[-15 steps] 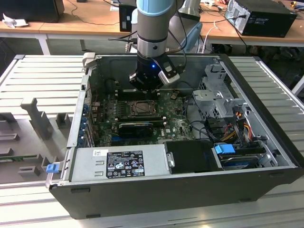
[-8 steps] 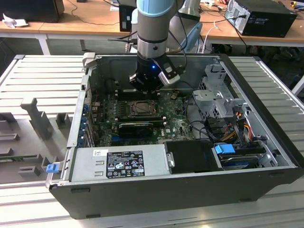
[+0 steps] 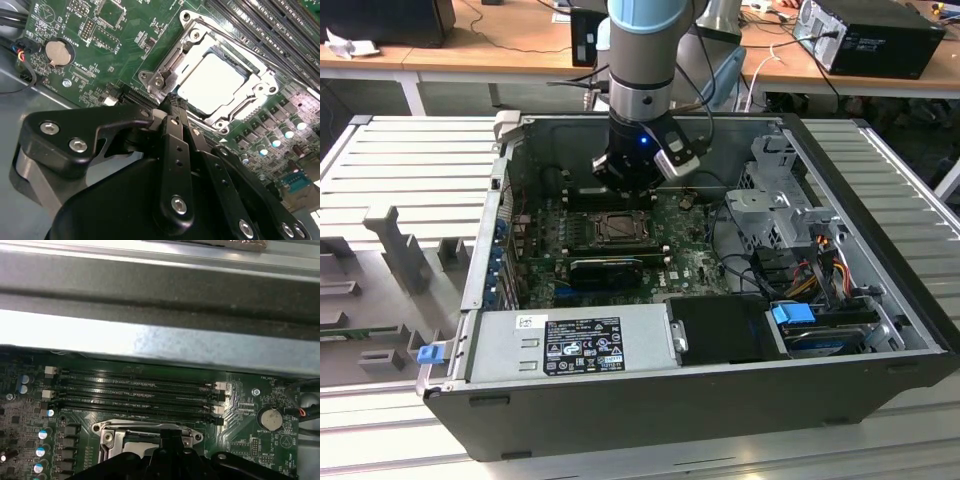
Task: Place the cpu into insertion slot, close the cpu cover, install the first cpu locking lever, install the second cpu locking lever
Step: 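Install the second cpu locking lever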
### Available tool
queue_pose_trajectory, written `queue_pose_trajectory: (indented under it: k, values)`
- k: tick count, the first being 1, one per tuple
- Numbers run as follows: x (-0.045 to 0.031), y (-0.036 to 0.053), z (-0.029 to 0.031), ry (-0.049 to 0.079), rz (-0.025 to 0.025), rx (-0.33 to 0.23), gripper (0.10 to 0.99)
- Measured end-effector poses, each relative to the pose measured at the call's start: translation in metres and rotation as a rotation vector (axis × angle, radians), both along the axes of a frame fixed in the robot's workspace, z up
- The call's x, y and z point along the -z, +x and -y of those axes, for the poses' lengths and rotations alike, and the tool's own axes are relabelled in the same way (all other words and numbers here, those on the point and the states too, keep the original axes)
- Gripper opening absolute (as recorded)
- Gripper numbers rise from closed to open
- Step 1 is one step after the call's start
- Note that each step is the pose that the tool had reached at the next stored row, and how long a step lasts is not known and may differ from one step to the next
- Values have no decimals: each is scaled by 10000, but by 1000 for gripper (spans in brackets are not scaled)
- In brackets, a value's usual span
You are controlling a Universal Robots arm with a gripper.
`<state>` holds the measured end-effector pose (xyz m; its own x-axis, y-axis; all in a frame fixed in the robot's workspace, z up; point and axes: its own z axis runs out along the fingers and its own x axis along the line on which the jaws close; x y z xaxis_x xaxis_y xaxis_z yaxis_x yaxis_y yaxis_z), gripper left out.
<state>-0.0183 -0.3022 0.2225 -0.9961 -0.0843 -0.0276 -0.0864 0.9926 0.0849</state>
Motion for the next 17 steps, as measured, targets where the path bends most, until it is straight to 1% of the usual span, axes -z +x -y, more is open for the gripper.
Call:
queue_pose_trajectory:
  k: [2, 3, 5, 8, 10, 14, 17]
  values:
    - [-30, 0, 0, -9, 1, 1, 106]
    - [-63, -1, 0, -12, 0, 2, 106]
    - [-96, -1, 0, -14, 0, 2, 106]
    - [-188, -1, 0, -15, 0, 3, 106]
    - [-228, -1, 0, -21, 0, 2, 106]
    - [-228, -1, 18, -20, 0, 2, 106]
    - [-228, -1, 58, -20, 0, 3, 106]
